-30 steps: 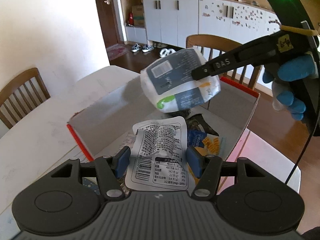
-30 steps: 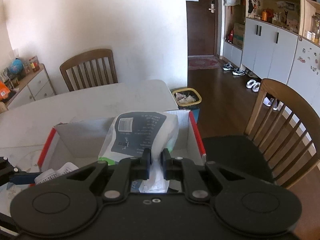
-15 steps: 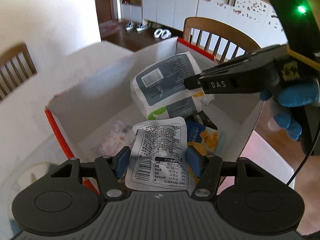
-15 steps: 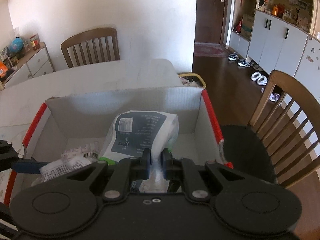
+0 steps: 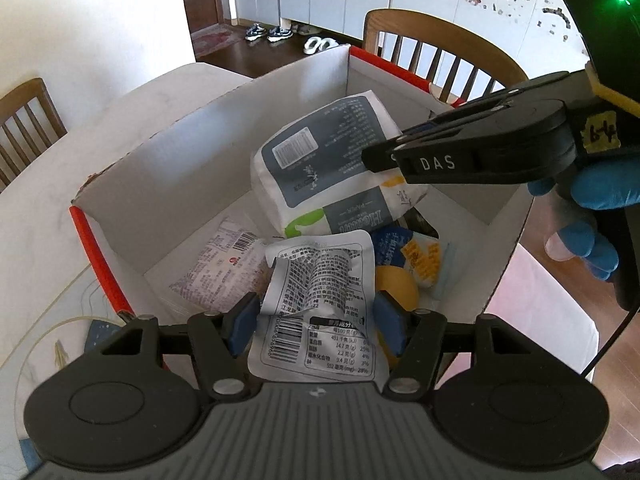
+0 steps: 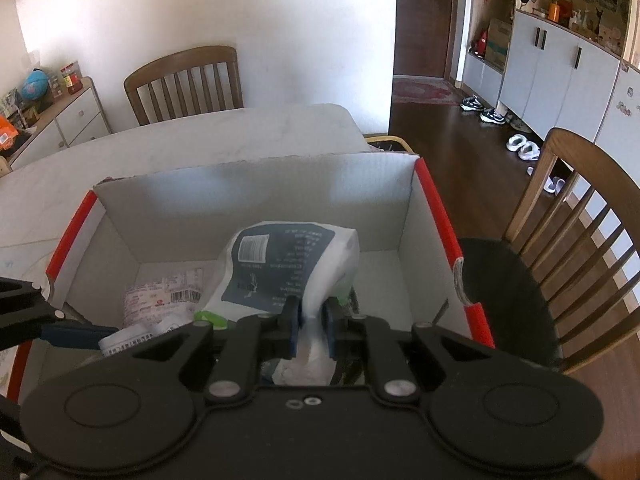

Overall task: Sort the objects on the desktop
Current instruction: 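Lower and open both tools, releasing the snack bag and tissue pack in the box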

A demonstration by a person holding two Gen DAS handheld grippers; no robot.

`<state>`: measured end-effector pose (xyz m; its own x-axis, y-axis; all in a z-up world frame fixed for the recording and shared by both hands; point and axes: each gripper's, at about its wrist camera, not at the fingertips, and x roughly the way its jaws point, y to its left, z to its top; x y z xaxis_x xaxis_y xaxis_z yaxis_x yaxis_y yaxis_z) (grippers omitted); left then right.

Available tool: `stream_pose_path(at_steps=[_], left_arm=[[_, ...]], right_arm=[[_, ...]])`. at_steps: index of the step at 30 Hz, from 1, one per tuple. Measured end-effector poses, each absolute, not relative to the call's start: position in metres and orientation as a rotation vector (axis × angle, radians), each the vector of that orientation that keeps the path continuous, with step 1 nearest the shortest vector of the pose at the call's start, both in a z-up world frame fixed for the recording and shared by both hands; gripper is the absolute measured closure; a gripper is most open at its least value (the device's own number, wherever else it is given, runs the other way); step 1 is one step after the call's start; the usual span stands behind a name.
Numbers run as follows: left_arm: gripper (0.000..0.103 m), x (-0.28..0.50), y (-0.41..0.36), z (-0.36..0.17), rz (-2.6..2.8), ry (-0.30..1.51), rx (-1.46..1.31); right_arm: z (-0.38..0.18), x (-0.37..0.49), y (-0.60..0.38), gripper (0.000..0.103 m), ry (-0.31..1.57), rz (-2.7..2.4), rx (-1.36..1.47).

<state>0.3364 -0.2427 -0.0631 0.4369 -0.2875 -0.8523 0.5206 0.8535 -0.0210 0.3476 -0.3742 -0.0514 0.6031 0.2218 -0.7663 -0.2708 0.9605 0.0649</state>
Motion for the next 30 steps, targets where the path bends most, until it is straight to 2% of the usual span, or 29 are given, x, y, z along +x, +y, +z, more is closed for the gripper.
stream_pose_path(at_steps=[3, 10, 14, 17, 30], left_arm=[[0.039, 0.337, -0.244, -0.064, -0.511, 1.004, 0.261], [0.037, 0.334, -0.244, -0.061, -0.512, 0.996, 0.263], [0.031, 0.33, -0.243, -0.057, -0.499, 0.985, 0.266], [0.031, 0.326, -0.241, -0.052, -0.507, 0.971, 0.254], [0.031, 0.299, -0.231, -0.019, -0.527, 0.888, 0.246]], right_arm=[[-0.052, 0.348, -0.376, 0.084, 0.889, 0.28, -0.056], [-0.046, 0.344, -0.379, 0.08, 0.887, 0.273, -0.039], [-0.041, 0.34, -0.381, 0.07, 0.877, 0.266, -0.033], [-0.035, 0.336, -0.383, 0.067, 0.868, 0.261, -0.023], [-0.003, 0.309, -0.376, 0.065, 0.817, 0.288, -0.011]])
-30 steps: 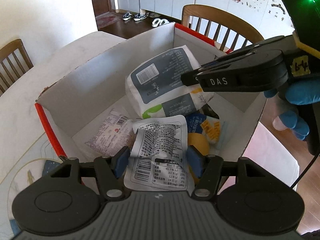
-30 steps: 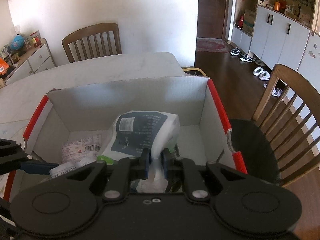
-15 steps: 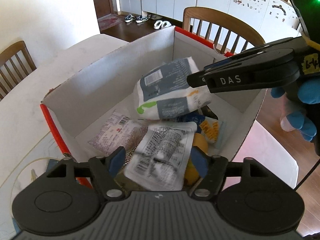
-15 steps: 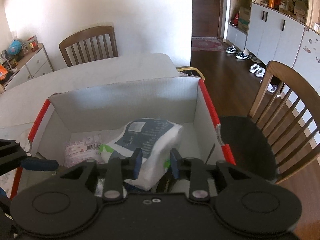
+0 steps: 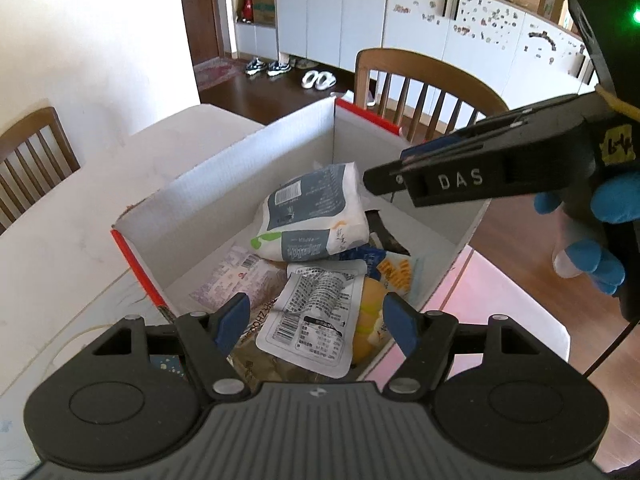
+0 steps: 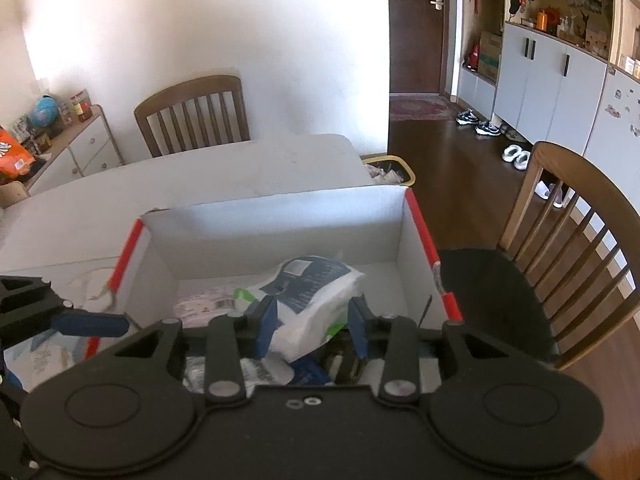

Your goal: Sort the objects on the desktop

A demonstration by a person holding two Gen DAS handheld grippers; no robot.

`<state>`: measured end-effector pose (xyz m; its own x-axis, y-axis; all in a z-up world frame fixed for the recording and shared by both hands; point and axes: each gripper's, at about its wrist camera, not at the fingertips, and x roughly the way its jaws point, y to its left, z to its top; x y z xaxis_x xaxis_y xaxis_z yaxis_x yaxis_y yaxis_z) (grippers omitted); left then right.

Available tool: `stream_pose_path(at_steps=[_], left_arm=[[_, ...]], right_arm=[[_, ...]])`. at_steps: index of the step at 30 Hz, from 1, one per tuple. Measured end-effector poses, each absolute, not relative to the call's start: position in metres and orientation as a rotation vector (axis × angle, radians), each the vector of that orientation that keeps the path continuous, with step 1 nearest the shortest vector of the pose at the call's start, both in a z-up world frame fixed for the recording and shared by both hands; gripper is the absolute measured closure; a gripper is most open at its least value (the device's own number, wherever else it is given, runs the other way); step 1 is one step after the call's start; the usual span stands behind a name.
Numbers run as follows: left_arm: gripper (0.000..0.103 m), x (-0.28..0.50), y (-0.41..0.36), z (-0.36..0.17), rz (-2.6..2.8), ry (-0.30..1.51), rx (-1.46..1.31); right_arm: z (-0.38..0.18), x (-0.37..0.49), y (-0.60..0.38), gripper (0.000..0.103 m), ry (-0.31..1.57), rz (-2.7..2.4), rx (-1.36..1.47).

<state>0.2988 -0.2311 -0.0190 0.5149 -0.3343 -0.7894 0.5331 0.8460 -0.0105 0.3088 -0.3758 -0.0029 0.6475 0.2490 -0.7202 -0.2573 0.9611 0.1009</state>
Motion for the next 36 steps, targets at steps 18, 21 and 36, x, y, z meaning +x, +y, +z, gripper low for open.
stream_pose_path(at_steps=[18, 21, 36], left_arm=[[0.03, 0.263, -0.194, 0.013, -0.538, 0.809, 0.204], [0.03, 0.257, -0.188, 0.017, -0.551, 0.791, 0.195], [0.018, 0.242, -0.159, 0.023, -0.51, 0.781, 0.159]], right_arm=[[0.026, 0.255, -0.356, 0.064, 0.813, 0.325, -0.012], [0.028, 0.247, -0.351, 0.063, 0.817, 0.325, -0.016], [0.033, 0.217, -0.339, 0.047, 0.818, 0.306, -0.034]])
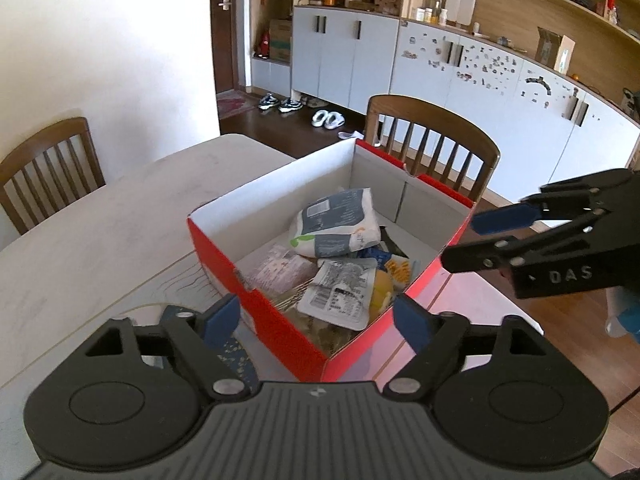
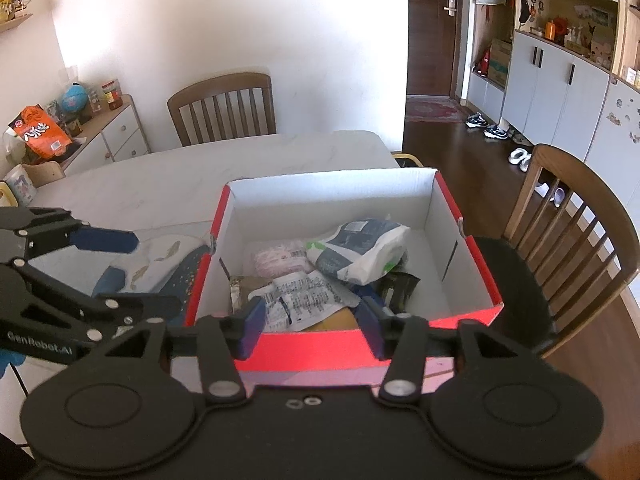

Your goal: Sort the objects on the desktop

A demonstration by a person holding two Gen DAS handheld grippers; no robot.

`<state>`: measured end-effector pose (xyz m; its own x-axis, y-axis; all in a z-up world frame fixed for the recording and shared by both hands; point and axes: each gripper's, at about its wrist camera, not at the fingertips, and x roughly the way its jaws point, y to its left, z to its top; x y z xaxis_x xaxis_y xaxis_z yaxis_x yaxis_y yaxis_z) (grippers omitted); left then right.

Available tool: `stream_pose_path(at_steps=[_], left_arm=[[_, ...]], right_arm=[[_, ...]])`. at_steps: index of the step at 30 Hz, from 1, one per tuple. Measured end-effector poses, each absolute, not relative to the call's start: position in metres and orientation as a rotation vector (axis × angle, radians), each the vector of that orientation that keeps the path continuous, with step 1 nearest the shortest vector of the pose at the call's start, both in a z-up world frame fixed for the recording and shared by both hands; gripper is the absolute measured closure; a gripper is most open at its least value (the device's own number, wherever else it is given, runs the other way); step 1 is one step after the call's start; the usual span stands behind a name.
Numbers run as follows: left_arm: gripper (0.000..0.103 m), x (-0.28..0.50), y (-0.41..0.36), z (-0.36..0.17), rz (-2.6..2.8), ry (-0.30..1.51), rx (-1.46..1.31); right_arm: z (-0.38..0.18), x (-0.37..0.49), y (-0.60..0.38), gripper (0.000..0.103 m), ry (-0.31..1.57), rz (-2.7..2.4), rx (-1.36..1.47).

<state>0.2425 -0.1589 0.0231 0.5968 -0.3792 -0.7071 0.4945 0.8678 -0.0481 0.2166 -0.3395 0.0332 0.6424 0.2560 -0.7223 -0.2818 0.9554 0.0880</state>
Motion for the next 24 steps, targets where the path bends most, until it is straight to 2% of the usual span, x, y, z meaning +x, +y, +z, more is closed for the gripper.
stream_pose_path(at_steps=[4, 6, 7, 9, 12, 17, 24], left_arm=[[0.014, 0.239, -0.151, 0.024, -0.497, 0.779, 0.149], [0.002, 0.237, -0.148, 0.025, -0.492, 0.776, 0.144], [0.0, 0.236, -0.146, 0.025, -0.489, 0.769, 0.144], [0.0, 0.235, -0.145, 0.024, -0.476, 0.764, 0.158], [0.0, 0.233, -0.14, 0.023, -0.474, 0.77, 0.149], [0.0, 0.229, -0.136, 0.021, -0.446, 0.765, 0.174], [0.0, 0.222, -0.129, 0.017, -0.432, 0.766, 0.174]], right_arm=[[0.033, 0.207, -0.336, 0.042, 0.802, 0.295, -0.041], [0.034, 0.202, -0.333, 0.037, 0.793, 0.293, -0.044], [0.034, 0.2, -0.332, 0.035, 0.79, 0.292, -0.045], [0.033, 0.195, -0.329, 0.032, 0.785, 0.287, -0.047], [0.034, 0.187, -0.326, 0.02, 0.776, 0.281, -0.045], [0.034, 0.177, -0.323, 0.011, 0.755, 0.266, -0.03], [0.032, 0.167, -0.322, 0.009, 0.753, 0.24, -0.018]])
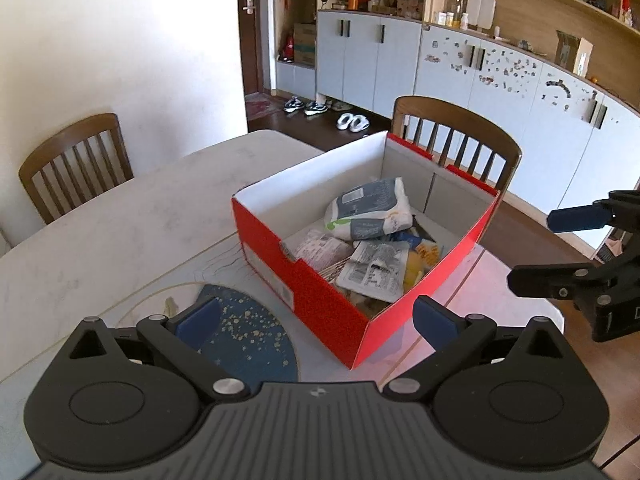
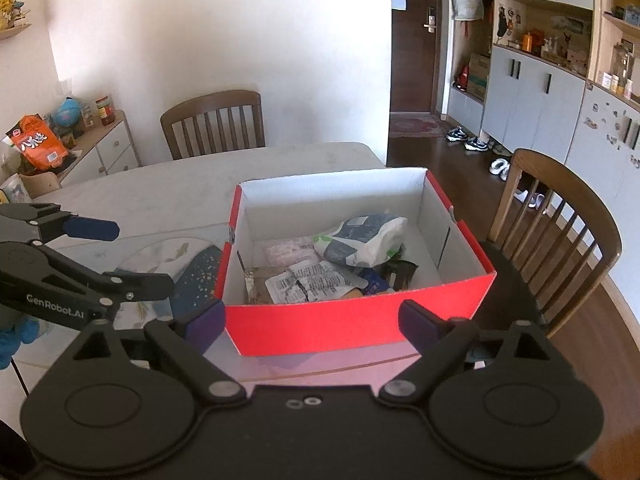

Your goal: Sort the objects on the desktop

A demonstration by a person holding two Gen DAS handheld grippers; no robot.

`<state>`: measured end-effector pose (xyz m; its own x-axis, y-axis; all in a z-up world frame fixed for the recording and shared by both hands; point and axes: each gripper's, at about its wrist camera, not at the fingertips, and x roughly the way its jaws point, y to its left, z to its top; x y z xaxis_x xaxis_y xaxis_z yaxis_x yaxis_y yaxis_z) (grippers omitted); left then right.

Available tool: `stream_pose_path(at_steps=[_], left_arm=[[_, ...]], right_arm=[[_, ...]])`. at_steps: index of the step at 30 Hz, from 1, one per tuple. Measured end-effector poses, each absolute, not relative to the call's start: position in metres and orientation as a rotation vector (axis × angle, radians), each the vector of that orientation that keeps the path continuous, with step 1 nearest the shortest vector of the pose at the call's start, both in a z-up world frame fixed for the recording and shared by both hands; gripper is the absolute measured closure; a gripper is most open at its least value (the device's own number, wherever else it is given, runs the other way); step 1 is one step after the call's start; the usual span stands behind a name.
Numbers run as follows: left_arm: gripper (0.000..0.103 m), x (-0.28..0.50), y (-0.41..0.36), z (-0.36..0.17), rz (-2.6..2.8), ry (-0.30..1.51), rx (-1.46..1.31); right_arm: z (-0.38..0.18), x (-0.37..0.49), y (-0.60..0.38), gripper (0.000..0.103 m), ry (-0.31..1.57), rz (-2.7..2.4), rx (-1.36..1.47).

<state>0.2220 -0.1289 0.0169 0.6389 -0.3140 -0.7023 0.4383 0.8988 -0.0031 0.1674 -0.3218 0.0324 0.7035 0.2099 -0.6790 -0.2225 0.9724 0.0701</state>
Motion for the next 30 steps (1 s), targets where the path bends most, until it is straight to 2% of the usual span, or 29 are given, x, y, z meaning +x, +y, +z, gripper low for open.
stream_pose_path(at_steps=[30], left_arm=[[0.0, 0.203, -0.132, 0.007, -0.472, 0.789, 0.204]], right_arm=[[0.023, 0.149, -0.318, 0.009, 0.777, 0.227, -0.006]])
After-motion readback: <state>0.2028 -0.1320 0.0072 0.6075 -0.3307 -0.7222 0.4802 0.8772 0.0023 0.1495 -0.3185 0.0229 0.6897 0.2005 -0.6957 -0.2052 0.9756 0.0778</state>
